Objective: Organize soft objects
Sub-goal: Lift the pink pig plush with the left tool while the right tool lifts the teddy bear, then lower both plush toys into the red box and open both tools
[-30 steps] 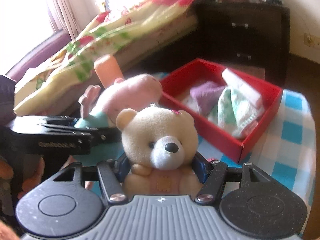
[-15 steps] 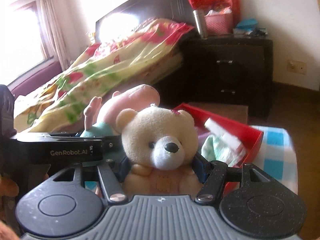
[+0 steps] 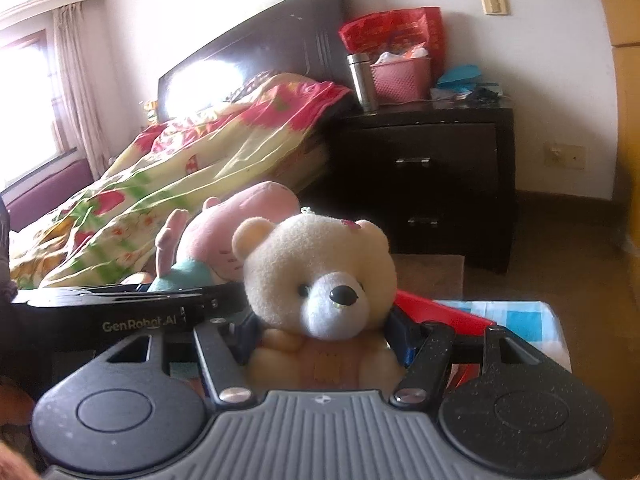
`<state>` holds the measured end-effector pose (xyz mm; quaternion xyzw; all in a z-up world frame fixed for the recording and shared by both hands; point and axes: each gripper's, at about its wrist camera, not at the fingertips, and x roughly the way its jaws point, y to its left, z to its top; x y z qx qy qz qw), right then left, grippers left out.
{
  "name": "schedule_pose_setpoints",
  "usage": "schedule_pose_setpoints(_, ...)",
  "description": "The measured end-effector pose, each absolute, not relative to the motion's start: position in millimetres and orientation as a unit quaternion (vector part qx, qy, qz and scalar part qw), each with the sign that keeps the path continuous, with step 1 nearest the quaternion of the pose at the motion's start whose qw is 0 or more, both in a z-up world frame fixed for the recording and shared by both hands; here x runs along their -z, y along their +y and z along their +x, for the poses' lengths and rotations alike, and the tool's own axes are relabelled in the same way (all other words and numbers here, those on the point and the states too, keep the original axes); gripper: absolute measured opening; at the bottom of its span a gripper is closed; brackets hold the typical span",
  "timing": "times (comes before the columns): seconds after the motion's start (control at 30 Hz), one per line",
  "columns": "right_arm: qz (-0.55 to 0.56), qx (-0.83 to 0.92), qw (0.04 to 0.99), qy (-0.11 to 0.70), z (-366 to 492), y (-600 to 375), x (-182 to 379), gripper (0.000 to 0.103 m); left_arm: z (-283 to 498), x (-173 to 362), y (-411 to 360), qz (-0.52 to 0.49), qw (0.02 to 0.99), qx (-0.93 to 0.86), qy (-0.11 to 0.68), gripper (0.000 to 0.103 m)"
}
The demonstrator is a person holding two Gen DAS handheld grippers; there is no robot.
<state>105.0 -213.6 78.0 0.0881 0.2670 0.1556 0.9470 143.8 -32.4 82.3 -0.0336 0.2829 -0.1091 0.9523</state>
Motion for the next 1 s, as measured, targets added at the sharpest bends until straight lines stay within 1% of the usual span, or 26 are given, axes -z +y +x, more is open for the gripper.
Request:
schedule_pose_setpoints(0.5,0.073,-0.118,0.943,0.302,152,-216,-40,0.042,206,-48,-39,-0.015,0.951,0.09,0.295,0.063)
schedule_pose_setpoints(0.83,0.061,-0.119,0.936,0.325,184,-210,-9,0.042,233,-15,-40,-0.005,0.943,0.075,0.323,0.063)
schedule_pose_setpoints(0.97,0.053,-0.119,0.932,0.339,191,-206,4,0.046,238,-7,-45,0.014,0.942,0.071,0.327,0.065)
schedule_pose_setpoints(1.0,0.05,-0.117,0.932,0.339,191,-204,6,0.046,238,-6,-46,0.016,0.943,0.072,0.325,0.063)
